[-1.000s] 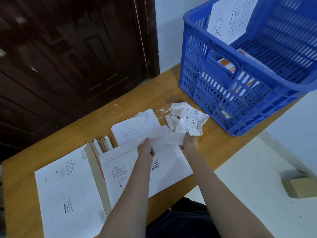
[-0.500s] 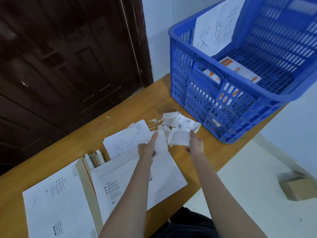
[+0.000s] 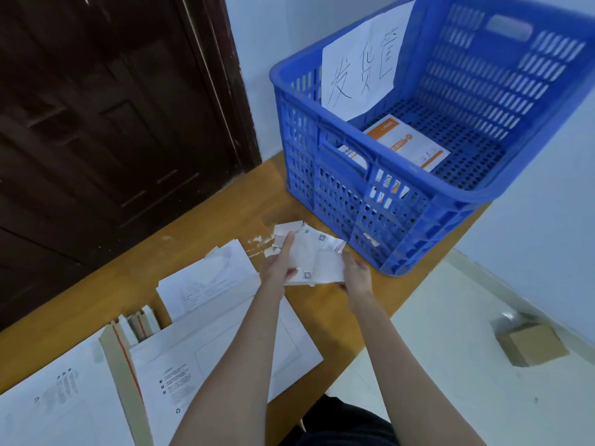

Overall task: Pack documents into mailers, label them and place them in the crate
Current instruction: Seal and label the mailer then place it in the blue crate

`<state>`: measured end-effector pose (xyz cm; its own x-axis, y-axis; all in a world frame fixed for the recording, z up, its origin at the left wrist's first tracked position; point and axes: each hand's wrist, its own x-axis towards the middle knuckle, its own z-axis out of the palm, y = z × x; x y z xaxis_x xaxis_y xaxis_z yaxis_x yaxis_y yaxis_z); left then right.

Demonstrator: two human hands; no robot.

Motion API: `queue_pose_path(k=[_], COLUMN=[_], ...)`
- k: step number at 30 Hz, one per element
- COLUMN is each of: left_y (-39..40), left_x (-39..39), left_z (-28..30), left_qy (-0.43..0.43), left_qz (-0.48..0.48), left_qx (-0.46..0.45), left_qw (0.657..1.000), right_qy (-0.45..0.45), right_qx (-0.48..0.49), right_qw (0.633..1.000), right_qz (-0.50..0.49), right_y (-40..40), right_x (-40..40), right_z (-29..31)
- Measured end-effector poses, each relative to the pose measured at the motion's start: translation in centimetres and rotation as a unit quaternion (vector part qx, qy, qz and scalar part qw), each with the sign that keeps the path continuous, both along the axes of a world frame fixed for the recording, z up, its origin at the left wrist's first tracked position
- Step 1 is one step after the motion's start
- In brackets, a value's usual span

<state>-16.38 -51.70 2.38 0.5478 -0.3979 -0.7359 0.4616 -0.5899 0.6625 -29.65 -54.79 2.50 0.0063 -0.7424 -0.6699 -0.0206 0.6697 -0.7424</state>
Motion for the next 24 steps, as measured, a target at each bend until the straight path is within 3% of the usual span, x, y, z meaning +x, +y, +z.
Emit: queue_pose_path(k=[10,12,16,24], left_y=[0.3,0.6,0.8,0.6], left_x=[-0.9,-1.1,-0.8,-0.1], left_z=[-1.1,-1.2,-1.2,-1.9], left_qy=[0.002,0.009,-0.064,-0.156], left_qz=[-0.028,-0.002,0.093,0.174], left_qx=[-0.027,-0.026,0.006,0.008], left_qw=[0.999,1.0,0.994,0.972], right_qy=[0.018,0.03,0.071,0.086], right_qx=[-0.034,-0.038,-0.04,-0.052], right_qw=[0.999,0.999,0.997,0.995], right_qz=[-0.007,-0.002,0.003,-0.025], right_y=[-0.2,-0.2,-0.1,0.4], right_x=[-0.8,-0.9,-0.8,-0.7], right_z=[0.0,-0.2,-0.8,-1.4])
